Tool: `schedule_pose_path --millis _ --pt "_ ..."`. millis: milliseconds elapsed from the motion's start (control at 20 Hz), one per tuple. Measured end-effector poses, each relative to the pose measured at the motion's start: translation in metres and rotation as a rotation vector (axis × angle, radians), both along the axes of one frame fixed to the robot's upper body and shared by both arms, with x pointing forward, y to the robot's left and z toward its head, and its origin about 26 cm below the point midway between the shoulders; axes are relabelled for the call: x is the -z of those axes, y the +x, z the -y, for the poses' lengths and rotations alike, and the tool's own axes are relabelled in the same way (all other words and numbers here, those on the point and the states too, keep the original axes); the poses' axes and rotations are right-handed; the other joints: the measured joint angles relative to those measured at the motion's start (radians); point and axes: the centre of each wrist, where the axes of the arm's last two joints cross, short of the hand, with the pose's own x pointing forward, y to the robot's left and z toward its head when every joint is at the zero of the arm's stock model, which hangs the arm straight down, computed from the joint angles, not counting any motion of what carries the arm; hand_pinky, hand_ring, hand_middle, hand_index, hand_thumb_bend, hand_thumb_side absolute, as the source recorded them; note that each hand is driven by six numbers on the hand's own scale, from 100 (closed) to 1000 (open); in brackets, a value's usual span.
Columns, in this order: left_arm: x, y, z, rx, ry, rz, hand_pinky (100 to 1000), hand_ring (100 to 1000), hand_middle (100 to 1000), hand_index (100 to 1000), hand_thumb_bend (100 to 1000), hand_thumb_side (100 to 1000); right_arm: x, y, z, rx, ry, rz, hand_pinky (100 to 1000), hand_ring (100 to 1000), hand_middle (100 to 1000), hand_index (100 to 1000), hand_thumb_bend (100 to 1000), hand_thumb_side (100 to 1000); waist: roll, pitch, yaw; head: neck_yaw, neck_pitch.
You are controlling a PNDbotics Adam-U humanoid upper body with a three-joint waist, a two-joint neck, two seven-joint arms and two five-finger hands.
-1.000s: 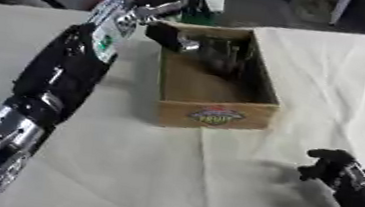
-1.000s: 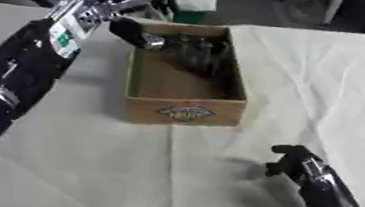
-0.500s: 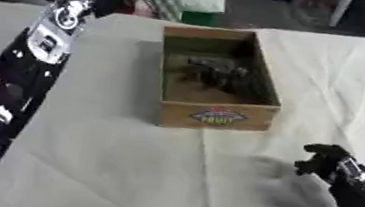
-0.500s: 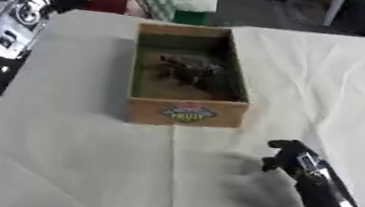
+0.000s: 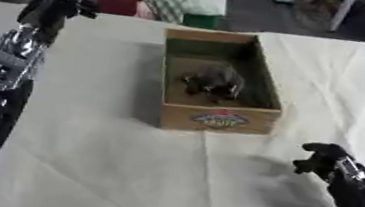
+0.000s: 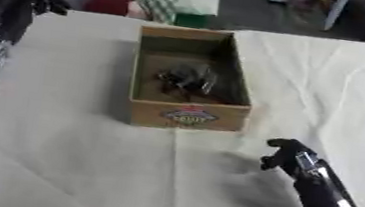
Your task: Pick up objects on the table and place them in the box.
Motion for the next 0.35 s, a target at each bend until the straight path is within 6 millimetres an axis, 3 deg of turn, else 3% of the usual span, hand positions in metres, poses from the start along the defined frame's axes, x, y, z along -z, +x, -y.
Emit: schedule_pose_path --millis 350 --pt "0.006 -0.014 -0.004 -0.003 -0.074 -0.046 699 638 681 761 100 932 0.001 -0.001 0.002 0.011 0.004 0.000 751 528 407 727 100 842 -0.003 -0.005 0.009 -0.001 0.000"
